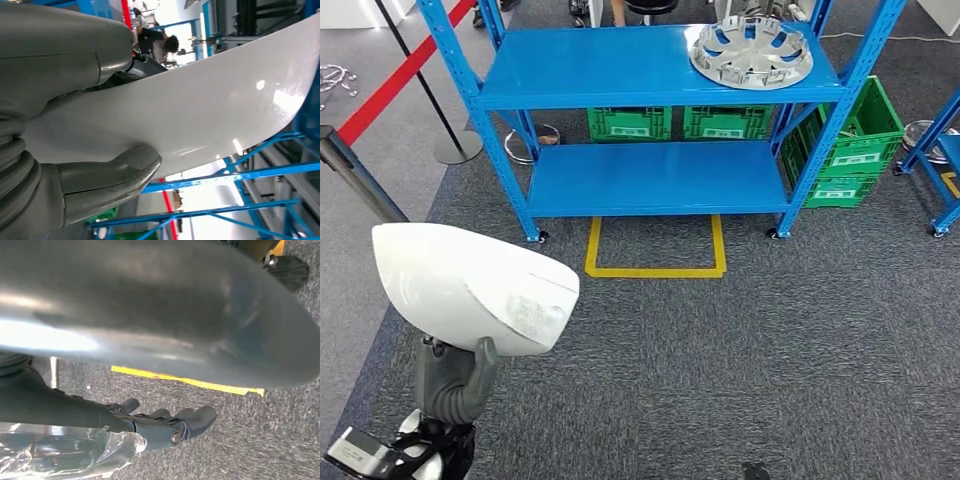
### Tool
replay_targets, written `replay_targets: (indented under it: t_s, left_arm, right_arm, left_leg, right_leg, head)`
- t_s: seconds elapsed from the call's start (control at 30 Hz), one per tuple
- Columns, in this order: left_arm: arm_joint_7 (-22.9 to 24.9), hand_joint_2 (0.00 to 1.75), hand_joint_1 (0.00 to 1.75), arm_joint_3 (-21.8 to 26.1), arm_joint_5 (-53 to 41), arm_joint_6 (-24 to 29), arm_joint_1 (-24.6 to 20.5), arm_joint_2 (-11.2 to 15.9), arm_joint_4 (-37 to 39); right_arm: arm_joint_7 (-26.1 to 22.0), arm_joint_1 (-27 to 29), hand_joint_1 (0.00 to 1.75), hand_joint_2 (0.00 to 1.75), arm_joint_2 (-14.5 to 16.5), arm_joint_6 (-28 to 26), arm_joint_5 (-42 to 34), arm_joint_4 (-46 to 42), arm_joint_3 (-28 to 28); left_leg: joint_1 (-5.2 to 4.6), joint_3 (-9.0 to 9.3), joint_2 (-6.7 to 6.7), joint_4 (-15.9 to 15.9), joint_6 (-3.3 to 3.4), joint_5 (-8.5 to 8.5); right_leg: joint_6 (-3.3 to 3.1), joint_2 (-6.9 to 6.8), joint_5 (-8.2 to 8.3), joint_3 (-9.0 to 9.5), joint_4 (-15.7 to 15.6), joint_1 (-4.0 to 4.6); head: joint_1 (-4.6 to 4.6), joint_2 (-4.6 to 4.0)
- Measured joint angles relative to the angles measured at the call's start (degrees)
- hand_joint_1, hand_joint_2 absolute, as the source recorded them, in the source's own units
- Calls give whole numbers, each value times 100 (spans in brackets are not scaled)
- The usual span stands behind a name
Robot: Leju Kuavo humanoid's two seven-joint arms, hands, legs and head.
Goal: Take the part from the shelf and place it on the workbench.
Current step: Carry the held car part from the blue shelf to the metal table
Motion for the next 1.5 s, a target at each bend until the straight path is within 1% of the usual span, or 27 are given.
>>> replay_targets:
  t_s: [0.07,0.1,0.13,0.23,0.27,0.3,0.33,0.4,0.47,0.53,0.6,0.67,0.73,0.8,0.87,0.93,0.97,1.0,1.07,1.13,1.2,1.27,1.3,1.33,1.37,1.43,1.5]
  left_arm:
    - [0,175,175,116,25,-73,29,-39,-7]
    - [0,175,175,163,28,-100,51,-60,-7]
    - [0,175,175,209,26,-124,70,-80,-7]
    - [0,175,175,350,-3,-225,127,-140,10]
    - [0,175,175,405,-28,-271,141,-165,27]
    - [0,175,175,459,-53,-315,150,-190,49]
    - [0,175,175,510,-70,-345,156,-216,71]
    - [0,175,175,596,-92,-364,164,-256,108]
    - [1,175,175,680,-134,-334,164,-297,157]
    - [1,175,175,760,-173,-264,149,-344,260]
    - [2,175,175,872,-116,-230,109,-391,440]
    - [18,175,175,1070,50,-329,67,-428,654]
    - [62,175,175,1296,242,-532,43,-461,848]
    - [244,175,175,1469,575,-955,20,-477,1036]
    - [548,175,175,1606,1043,-1606,-5,-468,1230]
    - [763,175,175,1750,1348,-2042,-30,-467,1400]
    - [832,175,175,1831,1417,-2107,-45,-479,1477]
    - [890,175,175,1927,1443,-2080,-64,-500,1559]
    - [949,175,175,2133,1371,-1812,-121,-573,1691]
    - [919,175,175,2325,1321,-1559,-196,-653,1757]
    - [816,175,175,2477,1466,-1678,-229,-708,1789]
    - [627,175,175,2590,1512,-1878,-228,-748,1809]
    - [515,175,175,2641,1431,-1898,-228,-762,1815]
    - [410,175,175,2688,1308,-1869,-228,-775,1817]
    - [326,175,175,2734,1191,-1824,-226,-788,1814]
    - [239,175,175,2817,1038,-1748,-224,-812,1796]
    - [196,175,175,2875,897,-1626,-227,-837,1769]
  right_arm:
    - [-26,15,0,0,0,27,-31,0,-2]
    - [-40,32,0,0,0,42,-45,0,-3]
    - [-55,48,0,0,0,57,-60,0,-4]
    - [-86,63,0,0,0,68,-85,0,-7]
    - [-89,63,0,0,-1,64,-91,0,-7]
    - [-90,64,0,0,-3,58,-97,0,-8]
    - [-90,65,0,0,-5,54,-100,0,-8]
    - [-86,49,0,0,-7,46,-101,0,-10]
    - [-71,25,0,0,-2,33,-99,0,-11]
    - [-42,28,0,0,0,14,-95,0,-11]
    - [-23,41,0,0,0,0,-87,0,-13]
    - [-19,29,0,0,0,-5,-75,0,-15]
    - [-15,23,0,0,-1,-7,-81,0,-16]
    - [-55,41,0,0,-2,-15,-146,0,-23]
    - [-143,48,0,0,-4,-31,-247,0,-47]
    - [-218,36,0,0,-4,-74,-331,0,-86]
    - [-241,30,0,0,-4,-104,-363,0,-107]
    - [-255,33,0,0,-4,-138,-387,0,-131]
    - [-243,61,0,0,-5,-184,-411,0,-172]
    - [-177,92,0,0,-8,-164,-409,0,-202]
    - [-106,85,0,0,-9,-46,-353,0,-214]
    - [-79,65,0,0,-9,71,-284,0,-215]
    - [-79,65,0,0,-9,102,-266,0,-215]
    - [-83,69,0,0,-9,117,-262,0,-215]
    - [-87,72,0,0,-9,125,-258,0,-216]
    - [-95,64,0,0,-9,131,-245,0,-217]
    - [-101,46,0,0,-9,133,-227,0,-217]
  left_leg:
    - [-2,-31,9,-120,13,66]
    - [9,-66,18,-132,39,125]
    - [26,-104,35,-142,63,184]
    - [42,-242,132,-139,96,318]
    - [45,-287,175,-135,89,356]
    - [52,-327,221,-129,76,386]
    - [64,-363,270,-117,59,410]
    - [79,-426,366,-62,5,428]
    - [63,-471,451,4,-57,427]
    - [53,-485,533,27,-109,440]
    - [74,-515,441,104,-185,367]
    - [102,-710,203,548,-259,46]
    - [121,-1062,87,1303,-284,-347]
    - [133,-1234,67,1656,-277,-407]
    - [150,-1003,-19,1207,-250,-78]
    - [183,-622,-304,460,-221,219]
    - [194,-506,-419,220,-208,281]
    - [193,-464,-472,112,-189,289]
    - [186,-472,-360,87,-122,326]
    - [192,-485,-221,69,-40,381]
    - [184,-514,-71,62,11,413]
    - [166,-544,103,64,27,427]
    - [160,-553,188,65,27,432]
    - [155,-554,268,66,24,434]
    - [152,-547,344,67,18,432]
    - [128,-526,483,77,-14,416]
    - [98,-516,591,89,-70,410]
  right_leg:
    - [62,5,104,-45,-48,-15]
    - [98,11,35,-89,17,-23]
    - [133,18,-129,-166,212,-31]
    - [230,13,-862,-471,1333,-80]
    - [255,7,-982,-476,1561,-93]
    - [277,-4,-1001,-364,1558,-104]
    - [296,-34,-941,-133,1330,-113]
    - [330,-214,-798,479,548,-113]
    - [272,-328,-758,785,77,-102]
    - [162,-247,-741,756,40,-93]
    - [79,-144,-696,717,36,-104]
    - [7,-27,-637,662,27,-123]
    - [-19,110,-580,580,28,-125]
    - [-12,255,-518,504,30,-126]
    - [15,409,-453,441,31,-132]
    - [65,561,-393,376,46,-127]
    - [95,623,-363,345,51,-125]
    - [129,682,-332,317,45,-125]
    - [205,770,-271,267,14,-142]
    - [263,564,-394,162,173,-131]
    - [296,199,-800,-97,797,-112]
    - [320,48,-1160,-352,1516,-114]
    - [323,24,-1205,-358,1653,-114]
    - [319,5,-1145,-243,1555,-112]
    - [307,-43,-1008,-12,1234,-107]
    - [250,-309,-788,502,436,-77]
    - [167,-465,-727,712,65,-43]
  head:
    - [1,0]
    - [13,0]
    - [37,0]
    - [79,0]
    - [78,0]
    - [78,0]
    - [78,0]
    - [87,0]
    - [77,0]
    - [58,0]
    - [53,0]
    - [45,0]
    - [43,0]
    - [43,0]
    - [43,0]
    - [43,0]
    - [44,0]
    - [41,0]
    - [40,0]
    - [67,0]
    - [101,0]
    - [108,0]
    - [109,0]
    - [108,0]
    - [108,0]
    - [106,0]
    - [97,0]
